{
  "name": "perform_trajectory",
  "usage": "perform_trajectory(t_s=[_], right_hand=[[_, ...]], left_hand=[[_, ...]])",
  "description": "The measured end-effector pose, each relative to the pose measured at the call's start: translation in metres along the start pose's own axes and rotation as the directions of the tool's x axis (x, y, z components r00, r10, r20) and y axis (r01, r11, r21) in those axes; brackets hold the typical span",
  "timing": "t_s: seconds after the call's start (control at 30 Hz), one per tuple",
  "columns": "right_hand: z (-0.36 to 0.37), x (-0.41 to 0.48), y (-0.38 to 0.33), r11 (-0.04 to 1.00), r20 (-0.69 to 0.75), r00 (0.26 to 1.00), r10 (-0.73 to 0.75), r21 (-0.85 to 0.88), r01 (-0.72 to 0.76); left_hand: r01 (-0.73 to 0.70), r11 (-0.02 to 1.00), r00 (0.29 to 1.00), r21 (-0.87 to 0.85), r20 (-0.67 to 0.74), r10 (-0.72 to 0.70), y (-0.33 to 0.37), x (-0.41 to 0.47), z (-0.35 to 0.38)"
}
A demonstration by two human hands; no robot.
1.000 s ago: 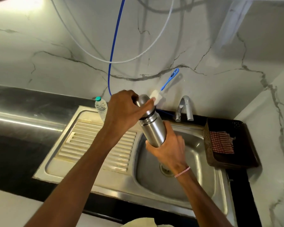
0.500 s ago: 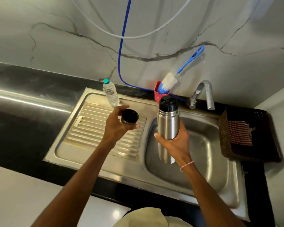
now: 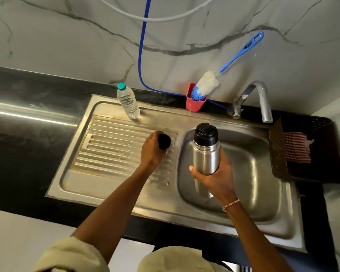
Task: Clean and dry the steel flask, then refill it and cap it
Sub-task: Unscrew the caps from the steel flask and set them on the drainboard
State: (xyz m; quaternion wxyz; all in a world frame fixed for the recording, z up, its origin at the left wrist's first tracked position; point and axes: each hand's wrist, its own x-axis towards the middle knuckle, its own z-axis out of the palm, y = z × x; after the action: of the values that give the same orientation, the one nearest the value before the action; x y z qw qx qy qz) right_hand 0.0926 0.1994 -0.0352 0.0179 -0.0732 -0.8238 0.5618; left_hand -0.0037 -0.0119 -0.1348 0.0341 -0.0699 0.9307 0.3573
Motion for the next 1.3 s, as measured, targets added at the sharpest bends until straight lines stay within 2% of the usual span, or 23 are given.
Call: perform_trajectory(t_s=[0.23,0.3,0.33,0.4,0.43,0.5,0.53,0.57,0.6,0.63,0.67,0.77,0.83,0.9,0.93,1.0,1.03,1.07,1.13,1.17,1.23,1.27,1.3], right_hand=[[0.0,-0.005,0.003,0.999,-0.002,1.0,0.016,0.04,-0.016],[-0.001,-0.004,0.001,0.999,0.028,0.999,0.02,0.03,-0.021],[-0.003,-0.003,-0.001,0.999,0.057,0.998,0.025,0.033,-0.027],[-0.008,0.0,-0.009,0.992,0.161,0.986,0.037,0.112,-0.055],[-0.01,0.003,-0.014,0.98,0.239,0.97,0.037,0.182,-0.082],[-0.017,0.009,-0.026,0.927,0.446,0.895,-0.009,0.338,-0.16],[-0.02,0.011,-0.032,0.884,0.561,0.826,-0.059,0.413,-0.218],[-0.022,0.013,-0.036,0.837,0.656,0.746,-0.115,0.469,-0.283],[-0.023,0.013,-0.041,0.8,0.717,0.678,-0.161,0.498,-0.336],[-0.023,0.013,-0.044,0.784,0.743,0.645,-0.179,0.504,-0.363],[-0.024,0.013,-0.046,0.792,0.743,0.644,-0.179,0.497,-0.354],[-0.026,0.008,-0.047,0.871,0.656,0.741,-0.145,0.44,-0.219],[-0.026,0.003,-0.047,0.929,0.539,0.835,-0.115,0.356,-0.102],[-0.022,-0.005,-0.049,0.986,0.324,0.945,-0.055,0.168,-0.001],[-0.017,-0.011,-0.052,0.999,0.191,0.981,-0.029,0.031,0.024],[-0.008,-0.021,-0.057,0.974,-0.013,1.0,-0.029,-0.226,0.025],[-0.006,-0.024,-0.056,0.965,-0.058,0.997,-0.044,-0.26,0.028],[-0.008,-0.024,-0.055,0.978,-0.051,0.998,-0.038,-0.206,0.027],[-0.021,-0.015,-0.048,0.997,0.133,0.991,-0.011,0.083,0.0],[-0.031,-0.01,-0.045,0.976,0.282,0.959,-0.02,0.213,-0.042],[-0.05,-0.004,-0.046,0.899,0.589,0.804,-0.085,0.393,-0.193],[-0.056,-0.004,-0.049,0.86,0.688,0.715,-0.125,0.435,-0.268],[-0.058,-0.004,-0.051,0.838,0.727,0.671,-0.145,0.451,-0.308]], left_hand=[[0.027,0.999,0.996,-0.047,0.085,-0.023,-0.01,0.009,0.005],[-0.001,0.987,1.0,-0.16,0.022,0.005,0.008,0.0,-0.01],[-0.024,0.953,1.0,-0.301,-0.015,0.02,0.026,-0.008,-0.023],[-0.055,0.752,0.991,-0.656,0.053,0.119,0.073,-0.028,-0.056],[-0.042,0.626,0.963,-0.779,0.135,0.232,0.097,-0.038,-0.073],[0.045,0.424,0.835,-0.904,0.267,0.48,0.135,-0.049,-0.098],[0.09,0.371,0.771,-0.924,0.3,0.562,0.149,-0.053,-0.105],[0.124,0.348,0.742,-0.929,0.32,0.589,0.159,-0.057,-0.111],[0.139,0.344,0.751,-0.929,0.325,0.574,0.167,-0.06,-0.114],[0.148,0.341,0.781,-0.928,0.321,0.535,0.172,-0.063,-0.114],[0.138,0.34,0.817,-0.93,0.301,0.492,0.176,-0.066,-0.114],[0.122,0.338,0.878,-0.933,0.26,0.402,0.185,-0.077,-0.115],[0.095,0.361,0.923,-0.928,0.218,0.316,0.191,-0.083,-0.115],[0.06,0.416,0.988,-0.908,0.113,0.104,0.201,-0.089,-0.109],[0.049,0.443,0.999,-0.895,0.043,-0.023,0.208,-0.094,-0.105],[0.031,0.494,0.982,-0.869,-0.065,-0.176,0.219,-0.103,-0.097],[0.023,0.526,0.979,-0.85,-0.088,-0.185,0.221,-0.106,-0.094],[0.024,0.541,0.985,-0.841,-0.072,-0.156,0.221,-0.105,-0.092],[0.038,0.489,0.996,-0.872,0.07,0.047,0.212,-0.097,-0.097],[0.049,0.425,0.965,-0.904,0.154,0.215,0.206,-0.092,-0.103],[0.107,0.339,0.818,-0.935,0.276,0.504,0.199,-0.086,-0.116],[0.127,0.329,0.771,-0.936,0.302,0.561,0.2,-0.086,-0.119],[0.128,0.337,0.775,-0.933,0.306,0.553,0.202,-0.086,-0.12]])
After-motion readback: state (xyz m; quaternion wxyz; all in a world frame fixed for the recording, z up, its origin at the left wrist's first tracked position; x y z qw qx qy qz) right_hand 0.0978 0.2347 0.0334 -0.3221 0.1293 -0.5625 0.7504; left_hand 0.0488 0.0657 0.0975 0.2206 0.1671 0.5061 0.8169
